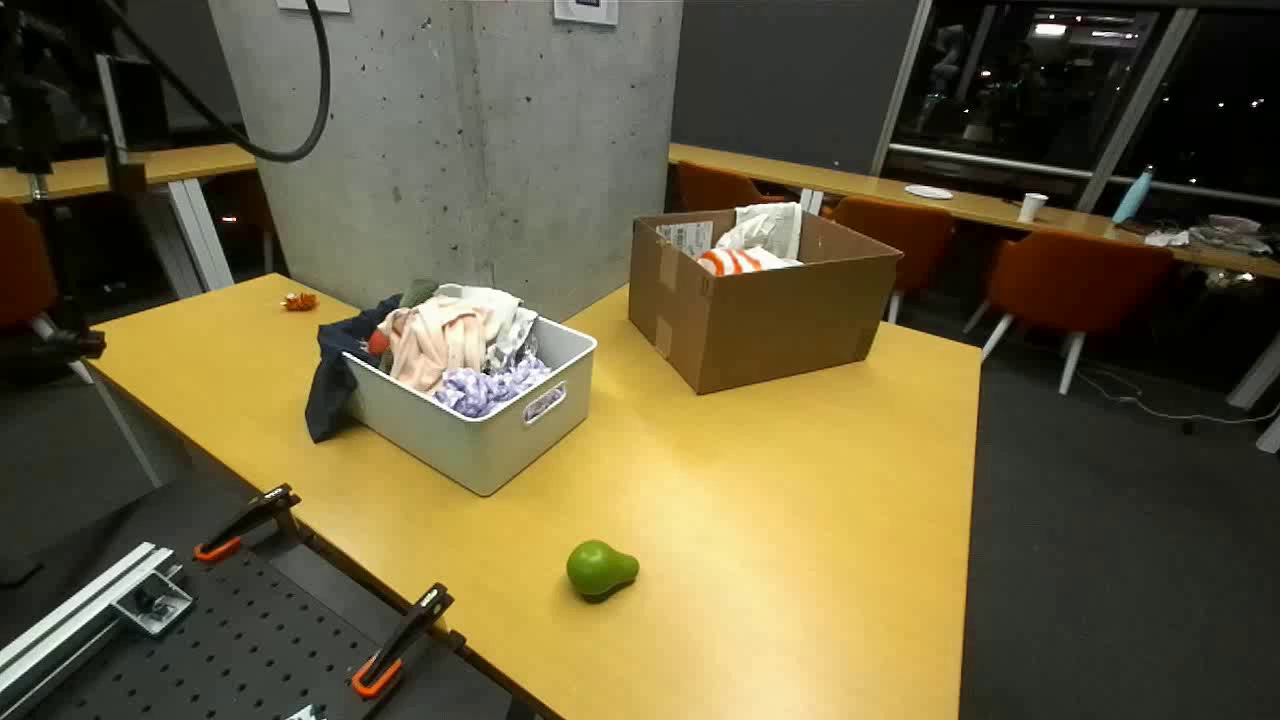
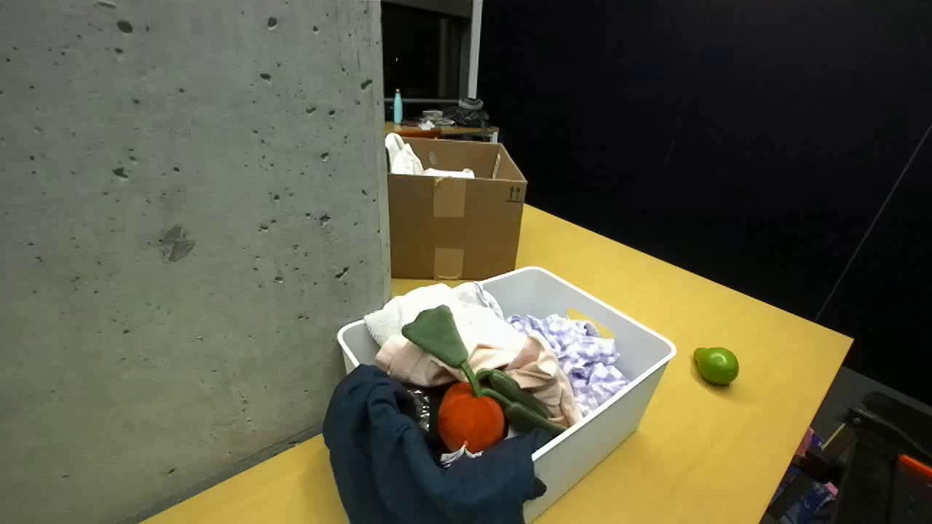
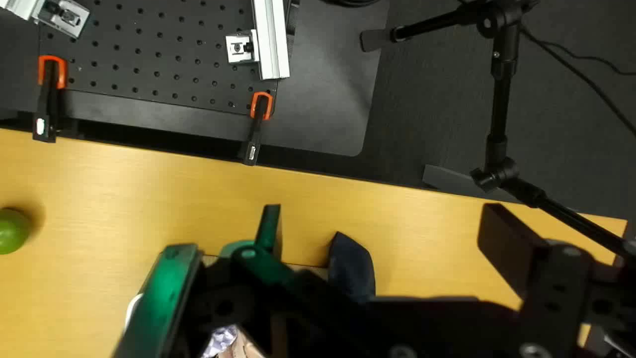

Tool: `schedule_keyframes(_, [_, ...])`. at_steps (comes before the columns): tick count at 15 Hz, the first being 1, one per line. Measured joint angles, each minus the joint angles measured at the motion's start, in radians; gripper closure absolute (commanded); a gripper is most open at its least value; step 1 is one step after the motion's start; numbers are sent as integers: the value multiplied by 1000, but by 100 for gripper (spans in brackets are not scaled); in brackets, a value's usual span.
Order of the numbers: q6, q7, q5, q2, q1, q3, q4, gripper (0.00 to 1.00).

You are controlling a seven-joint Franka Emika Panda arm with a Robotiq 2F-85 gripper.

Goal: Remove the light pink shirt from the white basket and use it to put the pear inside the white basket

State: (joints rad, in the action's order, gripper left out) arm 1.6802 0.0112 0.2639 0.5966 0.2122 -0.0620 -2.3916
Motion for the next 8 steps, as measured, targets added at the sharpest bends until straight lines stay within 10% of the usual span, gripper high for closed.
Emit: schedule_keyframes(8, [80,83,-22,-52,-37,2,2,0])
